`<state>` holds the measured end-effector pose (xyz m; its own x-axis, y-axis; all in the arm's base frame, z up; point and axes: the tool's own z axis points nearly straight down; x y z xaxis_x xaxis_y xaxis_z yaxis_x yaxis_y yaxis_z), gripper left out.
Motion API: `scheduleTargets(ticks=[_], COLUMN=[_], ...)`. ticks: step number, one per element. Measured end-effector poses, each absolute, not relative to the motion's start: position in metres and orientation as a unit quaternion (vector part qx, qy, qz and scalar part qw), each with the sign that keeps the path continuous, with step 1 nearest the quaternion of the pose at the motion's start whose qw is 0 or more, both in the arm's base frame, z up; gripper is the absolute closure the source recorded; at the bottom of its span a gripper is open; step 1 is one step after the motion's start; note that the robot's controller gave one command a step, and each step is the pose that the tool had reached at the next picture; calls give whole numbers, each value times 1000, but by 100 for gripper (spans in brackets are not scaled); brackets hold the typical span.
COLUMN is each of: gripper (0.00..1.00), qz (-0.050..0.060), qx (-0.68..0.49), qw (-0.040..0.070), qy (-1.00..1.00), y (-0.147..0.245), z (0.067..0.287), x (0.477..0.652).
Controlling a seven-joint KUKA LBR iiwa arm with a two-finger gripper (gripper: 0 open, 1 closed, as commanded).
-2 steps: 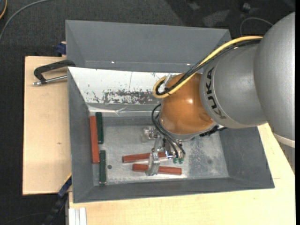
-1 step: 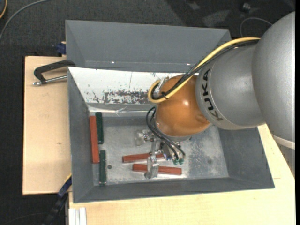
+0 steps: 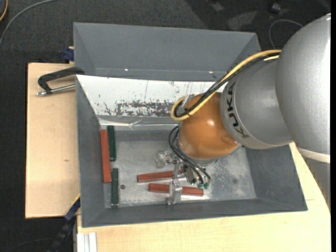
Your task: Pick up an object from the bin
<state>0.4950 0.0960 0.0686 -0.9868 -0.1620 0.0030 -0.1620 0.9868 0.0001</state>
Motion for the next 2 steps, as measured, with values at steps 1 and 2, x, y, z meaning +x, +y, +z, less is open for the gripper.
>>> scheduleTargets(ticks=[1,2], gripper=[0,100], qz=[-1,-1], qx=[81,81], qw=[0,0], qy=[-997,-997], y=[97,97], z=[69,69], x=[495,495])
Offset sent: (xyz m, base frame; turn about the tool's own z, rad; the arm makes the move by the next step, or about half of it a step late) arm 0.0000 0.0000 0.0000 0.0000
